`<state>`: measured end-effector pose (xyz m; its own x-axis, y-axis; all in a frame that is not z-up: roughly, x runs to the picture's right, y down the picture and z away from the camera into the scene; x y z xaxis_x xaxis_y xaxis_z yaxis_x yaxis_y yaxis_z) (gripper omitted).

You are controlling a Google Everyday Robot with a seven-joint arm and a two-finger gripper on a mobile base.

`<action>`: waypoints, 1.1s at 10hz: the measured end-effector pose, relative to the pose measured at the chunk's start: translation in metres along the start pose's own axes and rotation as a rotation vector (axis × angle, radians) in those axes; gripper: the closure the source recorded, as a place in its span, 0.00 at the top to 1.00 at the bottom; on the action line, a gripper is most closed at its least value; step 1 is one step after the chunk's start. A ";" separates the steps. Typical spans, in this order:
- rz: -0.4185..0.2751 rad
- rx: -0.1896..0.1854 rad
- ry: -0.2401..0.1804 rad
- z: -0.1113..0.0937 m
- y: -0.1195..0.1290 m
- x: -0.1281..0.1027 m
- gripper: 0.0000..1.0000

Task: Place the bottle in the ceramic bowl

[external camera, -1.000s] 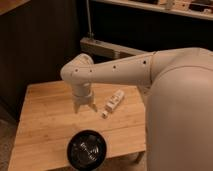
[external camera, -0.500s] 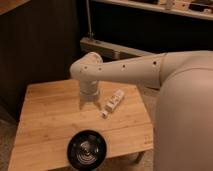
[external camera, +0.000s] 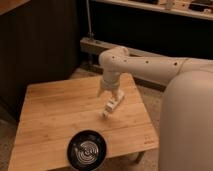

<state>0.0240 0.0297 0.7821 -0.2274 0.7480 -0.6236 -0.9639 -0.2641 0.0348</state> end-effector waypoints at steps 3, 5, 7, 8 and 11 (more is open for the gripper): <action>0.054 -0.031 -0.062 0.020 -0.044 -0.030 0.65; 0.081 -0.048 -0.087 0.035 -0.046 -0.032 0.65; 0.105 -0.059 -0.097 0.047 -0.039 -0.034 0.65; 0.115 -0.067 -0.094 0.054 -0.033 -0.037 0.65; 0.138 -0.078 -0.073 0.076 -0.020 -0.046 0.65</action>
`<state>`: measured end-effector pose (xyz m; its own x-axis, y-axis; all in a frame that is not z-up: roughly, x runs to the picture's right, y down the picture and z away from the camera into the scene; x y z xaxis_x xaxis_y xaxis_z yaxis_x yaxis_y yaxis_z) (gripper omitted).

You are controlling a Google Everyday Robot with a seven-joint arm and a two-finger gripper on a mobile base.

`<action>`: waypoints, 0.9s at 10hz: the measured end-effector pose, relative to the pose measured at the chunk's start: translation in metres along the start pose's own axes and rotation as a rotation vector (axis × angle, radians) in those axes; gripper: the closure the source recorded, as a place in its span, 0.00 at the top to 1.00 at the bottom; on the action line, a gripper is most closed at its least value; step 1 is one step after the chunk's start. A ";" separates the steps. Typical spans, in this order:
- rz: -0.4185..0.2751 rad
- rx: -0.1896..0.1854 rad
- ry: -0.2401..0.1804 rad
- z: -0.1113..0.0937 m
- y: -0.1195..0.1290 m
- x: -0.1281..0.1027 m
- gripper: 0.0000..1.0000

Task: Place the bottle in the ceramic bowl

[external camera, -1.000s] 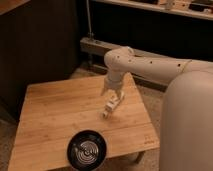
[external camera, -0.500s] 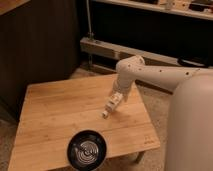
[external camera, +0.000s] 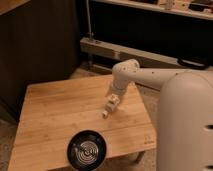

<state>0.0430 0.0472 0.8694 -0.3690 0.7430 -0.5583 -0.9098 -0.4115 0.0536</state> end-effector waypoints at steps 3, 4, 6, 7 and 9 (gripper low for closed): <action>0.008 0.027 0.034 0.025 0.006 -0.003 0.65; -0.004 0.039 0.053 0.034 0.012 -0.002 0.65; -0.035 0.054 0.091 0.052 0.025 0.001 0.55; -0.062 0.070 0.115 0.058 0.032 0.004 0.43; -0.109 0.104 0.148 0.062 0.043 0.009 0.25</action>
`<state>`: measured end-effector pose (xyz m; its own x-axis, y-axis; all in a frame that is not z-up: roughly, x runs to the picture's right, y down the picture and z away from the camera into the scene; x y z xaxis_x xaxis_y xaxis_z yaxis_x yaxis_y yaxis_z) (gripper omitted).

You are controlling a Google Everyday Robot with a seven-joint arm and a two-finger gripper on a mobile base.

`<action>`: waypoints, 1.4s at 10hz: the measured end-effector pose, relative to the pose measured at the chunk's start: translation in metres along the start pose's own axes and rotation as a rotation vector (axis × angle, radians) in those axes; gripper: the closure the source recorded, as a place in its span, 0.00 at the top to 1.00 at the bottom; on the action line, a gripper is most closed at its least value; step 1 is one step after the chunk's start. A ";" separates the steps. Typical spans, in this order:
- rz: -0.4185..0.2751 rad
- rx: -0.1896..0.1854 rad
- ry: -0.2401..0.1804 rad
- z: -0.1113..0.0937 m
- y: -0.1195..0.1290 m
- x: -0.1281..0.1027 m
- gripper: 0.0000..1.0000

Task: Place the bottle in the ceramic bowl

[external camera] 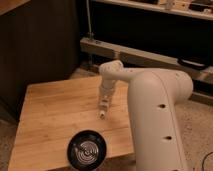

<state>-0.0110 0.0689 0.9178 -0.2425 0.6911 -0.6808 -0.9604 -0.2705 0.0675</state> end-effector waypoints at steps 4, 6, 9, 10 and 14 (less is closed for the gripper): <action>-0.164 0.005 -0.006 -0.015 0.037 0.027 0.00; -0.271 -0.026 -0.024 -0.048 0.057 0.063 0.00; -0.426 -0.075 -0.009 -0.089 0.075 0.138 0.00; -0.469 -0.088 0.004 -0.094 0.078 0.160 0.00; -0.708 -0.149 0.087 -0.092 0.061 0.254 0.05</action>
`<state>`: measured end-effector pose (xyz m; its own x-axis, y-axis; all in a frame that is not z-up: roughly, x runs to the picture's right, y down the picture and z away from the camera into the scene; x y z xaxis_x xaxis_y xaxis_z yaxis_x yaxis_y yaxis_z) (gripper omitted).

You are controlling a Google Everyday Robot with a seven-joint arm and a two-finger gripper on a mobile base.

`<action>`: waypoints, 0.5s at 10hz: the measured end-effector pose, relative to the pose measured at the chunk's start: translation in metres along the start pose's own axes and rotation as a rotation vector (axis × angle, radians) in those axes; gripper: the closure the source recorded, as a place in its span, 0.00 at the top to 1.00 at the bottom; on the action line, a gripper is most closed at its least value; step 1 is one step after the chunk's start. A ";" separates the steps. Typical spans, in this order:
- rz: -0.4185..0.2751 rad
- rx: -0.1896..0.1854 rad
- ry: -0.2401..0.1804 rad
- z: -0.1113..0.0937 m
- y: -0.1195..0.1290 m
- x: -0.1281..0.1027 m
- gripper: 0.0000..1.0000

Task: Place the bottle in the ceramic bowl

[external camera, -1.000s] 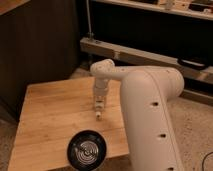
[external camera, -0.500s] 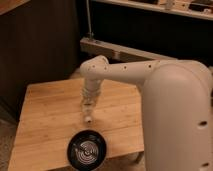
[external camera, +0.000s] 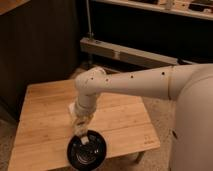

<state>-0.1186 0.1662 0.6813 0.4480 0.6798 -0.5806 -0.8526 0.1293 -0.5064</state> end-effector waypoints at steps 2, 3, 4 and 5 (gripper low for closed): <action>-0.110 -0.009 0.001 0.009 -0.005 0.039 0.27; -0.128 -0.009 -0.010 0.014 -0.010 0.047 0.35; -0.126 -0.007 -0.035 0.016 -0.018 0.052 0.47; -0.121 -0.011 -0.049 0.018 -0.020 0.050 0.56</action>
<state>-0.0841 0.2108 0.6741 0.5338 0.6941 -0.4829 -0.7896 0.2049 -0.5784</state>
